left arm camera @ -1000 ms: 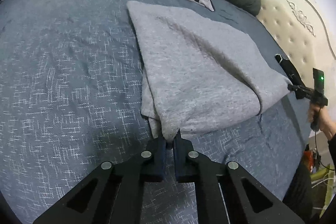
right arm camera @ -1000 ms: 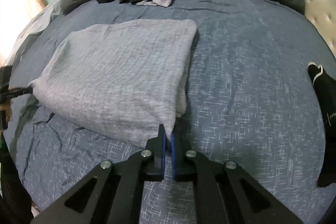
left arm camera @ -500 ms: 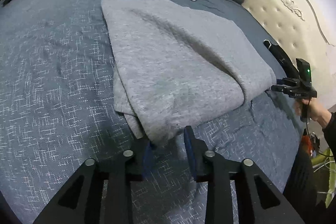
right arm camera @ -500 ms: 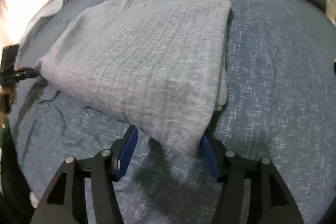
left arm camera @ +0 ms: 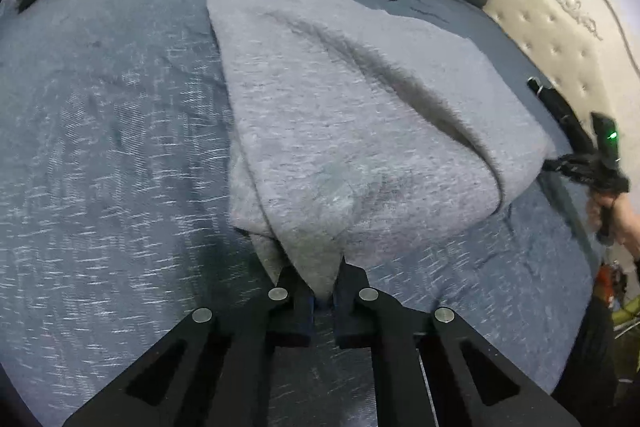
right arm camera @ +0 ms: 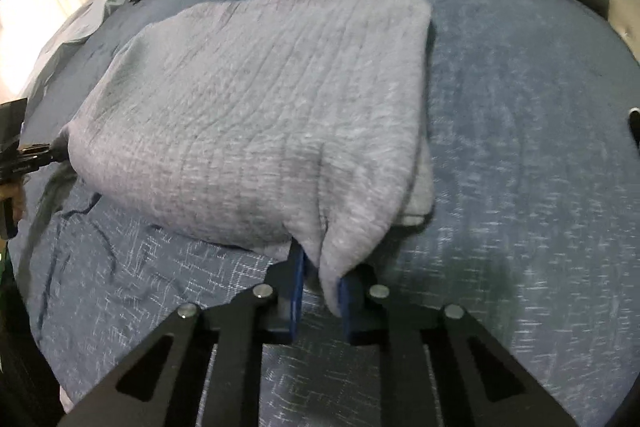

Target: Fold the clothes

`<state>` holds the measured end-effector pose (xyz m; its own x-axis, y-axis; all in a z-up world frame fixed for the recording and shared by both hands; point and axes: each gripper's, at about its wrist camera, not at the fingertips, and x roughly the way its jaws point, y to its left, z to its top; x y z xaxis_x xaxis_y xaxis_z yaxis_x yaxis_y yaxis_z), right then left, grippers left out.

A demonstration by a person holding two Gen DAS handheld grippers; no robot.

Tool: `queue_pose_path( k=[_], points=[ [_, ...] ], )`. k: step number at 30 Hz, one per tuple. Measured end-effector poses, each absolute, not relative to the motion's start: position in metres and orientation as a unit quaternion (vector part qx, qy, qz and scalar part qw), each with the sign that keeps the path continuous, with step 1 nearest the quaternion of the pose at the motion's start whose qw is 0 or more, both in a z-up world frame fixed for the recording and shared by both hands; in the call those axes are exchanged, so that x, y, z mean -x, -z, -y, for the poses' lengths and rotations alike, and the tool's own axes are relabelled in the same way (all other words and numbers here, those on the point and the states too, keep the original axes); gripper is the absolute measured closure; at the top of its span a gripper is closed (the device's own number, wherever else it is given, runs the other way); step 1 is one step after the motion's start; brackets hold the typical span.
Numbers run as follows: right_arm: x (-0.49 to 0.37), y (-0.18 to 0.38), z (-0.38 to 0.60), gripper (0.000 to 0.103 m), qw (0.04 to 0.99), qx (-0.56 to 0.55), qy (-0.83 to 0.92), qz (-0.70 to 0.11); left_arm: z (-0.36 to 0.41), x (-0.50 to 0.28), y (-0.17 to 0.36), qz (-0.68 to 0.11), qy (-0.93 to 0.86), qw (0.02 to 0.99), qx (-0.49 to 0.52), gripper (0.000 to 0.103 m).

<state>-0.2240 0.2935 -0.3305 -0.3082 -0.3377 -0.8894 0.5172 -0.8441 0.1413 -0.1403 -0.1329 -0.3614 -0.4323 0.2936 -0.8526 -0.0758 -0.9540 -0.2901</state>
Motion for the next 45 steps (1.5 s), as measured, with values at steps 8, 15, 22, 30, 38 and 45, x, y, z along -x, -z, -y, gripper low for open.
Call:
queue_pose_path(
  k=[8,15,22,30,38,45],
  points=[
    [0.219,0.303,-0.311,0.090,0.239,-0.491,0.835,-0.072,0.140,0.141,0.347,0.106,-0.844,0.099,0.516,0.097],
    [0.225,0.285,-0.306,0.092,0.240,-0.473,0.845,-0.065,0.146,0.134,0.338,0.098,-0.847,0.094,0.514,0.098],
    [0.236,0.281,-0.320,0.101,0.212,-0.474,0.853,-0.053,0.155,0.124,0.338,0.089,-0.848,0.089,0.515,0.098],
    [0.232,0.303,-0.317,0.099,0.233,-0.496,0.836,-0.026,0.128,0.143,0.340,0.083,-0.842,0.111,0.521,0.097],
    [0.218,0.330,-0.312,0.051,0.254,-0.520,0.813,-0.058,0.142,0.135,0.351,0.084,-0.832,0.125,0.534,0.091],
    [0.217,0.341,-0.277,0.051,0.257,-0.510,0.806,-0.155,0.132,0.137,0.359,0.058,-0.826,0.134,0.545,0.079]
  ],
)
